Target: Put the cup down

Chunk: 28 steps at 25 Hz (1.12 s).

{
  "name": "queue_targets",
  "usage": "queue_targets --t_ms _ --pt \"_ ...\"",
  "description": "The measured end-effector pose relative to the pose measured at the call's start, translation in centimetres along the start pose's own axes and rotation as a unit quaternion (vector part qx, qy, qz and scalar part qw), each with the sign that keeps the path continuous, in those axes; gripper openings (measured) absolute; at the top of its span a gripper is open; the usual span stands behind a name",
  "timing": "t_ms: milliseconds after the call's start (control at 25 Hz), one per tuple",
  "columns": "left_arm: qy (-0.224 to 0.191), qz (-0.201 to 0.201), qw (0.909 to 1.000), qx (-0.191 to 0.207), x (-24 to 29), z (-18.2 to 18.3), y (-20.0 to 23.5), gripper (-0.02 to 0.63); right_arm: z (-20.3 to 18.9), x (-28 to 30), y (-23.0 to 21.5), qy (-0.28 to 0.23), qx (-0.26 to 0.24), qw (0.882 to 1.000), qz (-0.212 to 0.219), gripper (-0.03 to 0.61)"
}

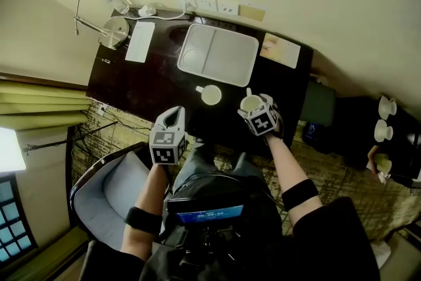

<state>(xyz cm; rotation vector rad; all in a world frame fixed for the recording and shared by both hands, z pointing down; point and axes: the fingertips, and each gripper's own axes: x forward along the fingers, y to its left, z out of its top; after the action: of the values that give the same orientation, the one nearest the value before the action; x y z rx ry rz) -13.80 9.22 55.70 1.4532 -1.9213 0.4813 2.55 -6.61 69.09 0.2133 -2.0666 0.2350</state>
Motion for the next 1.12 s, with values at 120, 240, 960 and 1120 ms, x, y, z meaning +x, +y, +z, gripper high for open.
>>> queue_targets --t_ms 120,240,960,1120 --pt "-0.001 0.001 1.0000 0.000 0.1 -0.1 0.2 0.001 0.1 -0.2 0.0 -0.001 -0.005 1.000 -0.003 0.430" --pt "0.003 -0.006 1.0000 -0.006 0.2 -0.3 0.2 0.001 0.3 -0.4 0.1 -0.005 -0.012 1.000 -0.002 0.430" --pt "-0.004 -0.023 0.9995 -0.022 1.4 -0.7 2.0 0.001 7.1 -2.0 -0.3 -0.032 -0.035 0.999 0.007 0.428" --pt "-0.010 -0.030 0.9990 -0.033 2.0 0.2 2.5 0.001 9.5 -1.6 -1.2 -0.037 -0.034 0.999 0.004 0.428"
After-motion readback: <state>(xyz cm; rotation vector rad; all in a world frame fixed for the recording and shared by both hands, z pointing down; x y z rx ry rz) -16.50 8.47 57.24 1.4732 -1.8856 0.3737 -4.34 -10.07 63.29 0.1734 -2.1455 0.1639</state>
